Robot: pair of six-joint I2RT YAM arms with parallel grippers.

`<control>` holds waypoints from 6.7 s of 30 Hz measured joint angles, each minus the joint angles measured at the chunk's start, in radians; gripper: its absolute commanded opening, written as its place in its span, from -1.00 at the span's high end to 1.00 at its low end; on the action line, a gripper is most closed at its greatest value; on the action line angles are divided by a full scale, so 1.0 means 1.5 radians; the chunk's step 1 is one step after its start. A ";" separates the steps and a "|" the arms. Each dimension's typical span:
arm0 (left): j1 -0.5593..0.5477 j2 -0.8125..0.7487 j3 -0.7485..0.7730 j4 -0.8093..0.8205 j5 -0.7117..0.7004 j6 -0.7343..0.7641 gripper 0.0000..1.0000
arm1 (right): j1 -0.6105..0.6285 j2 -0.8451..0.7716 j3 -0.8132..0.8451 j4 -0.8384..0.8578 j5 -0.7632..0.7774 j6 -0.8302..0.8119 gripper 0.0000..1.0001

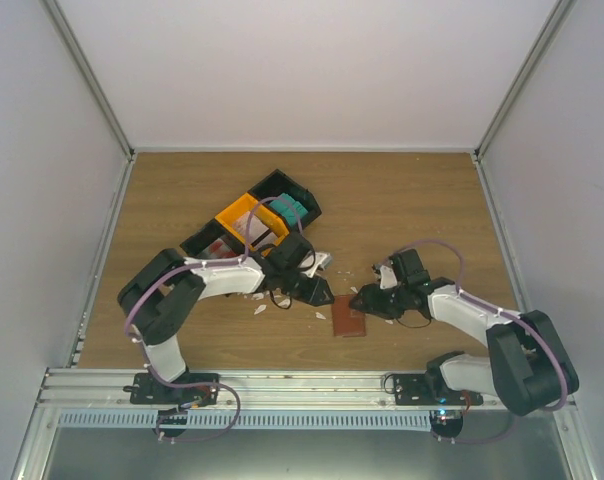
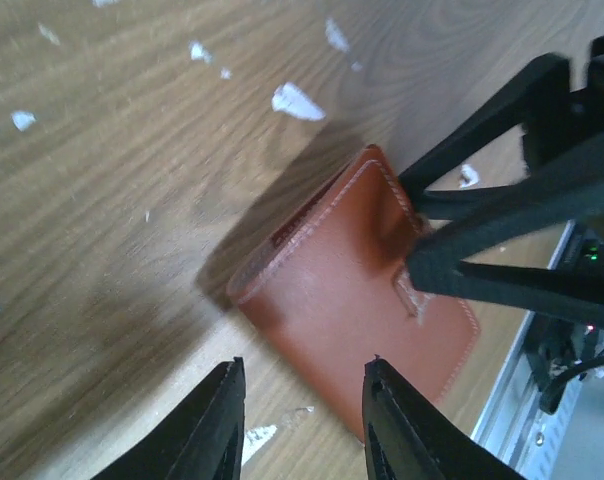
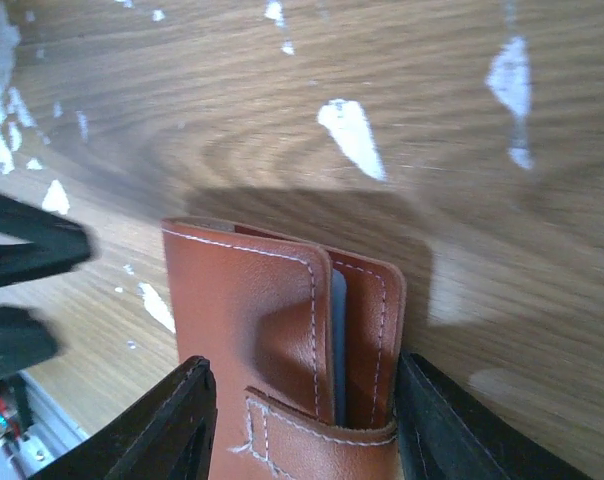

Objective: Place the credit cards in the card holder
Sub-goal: Adjust the card holder at the center of the board, then open the card holder at the center of the board.

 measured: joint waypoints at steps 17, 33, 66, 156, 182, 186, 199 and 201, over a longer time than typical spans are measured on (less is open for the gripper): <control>-0.013 0.069 0.004 0.003 -0.002 0.027 0.47 | -0.002 0.027 -0.045 0.181 -0.175 0.003 0.29; -0.014 -0.007 0.005 0.007 -0.157 -0.012 -0.13 | -0.001 -0.017 0.163 -0.064 0.107 -0.061 0.99; 0.191 -0.210 0.007 -0.011 -0.111 -0.038 -0.58 | 0.284 0.105 0.294 -0.141 0.355 -0.047 -0.16; 0.043 0.133 0.067 0.112 -0.044 -0.235 0.03 | 0.005 0.171 0.098 0.152 0.115 -0.078 0.52; 0.061 0.177 0.020 0.296 0.033 -0.275 0.63 | -0.038 0.223 0.089 0.248 -0.014 -0.104 0.57; 0.061 0.177 0.014 0.296 0.036 -0.271 0.95 | -0.037 0.221 0.088 0.245 -0.010 -0.103 0.46; 0.058 0.139 0.014 0.237 0.032 -0.234 1.00 | 0.034 0.100 0.173 0.061 0.204 -0.079 -0.20; 0.057 0.132 0.014 0.229 0.031 -0.232 1.00 | 0.056 0.101 0.196 0.051 0.229 -0.077 -0.23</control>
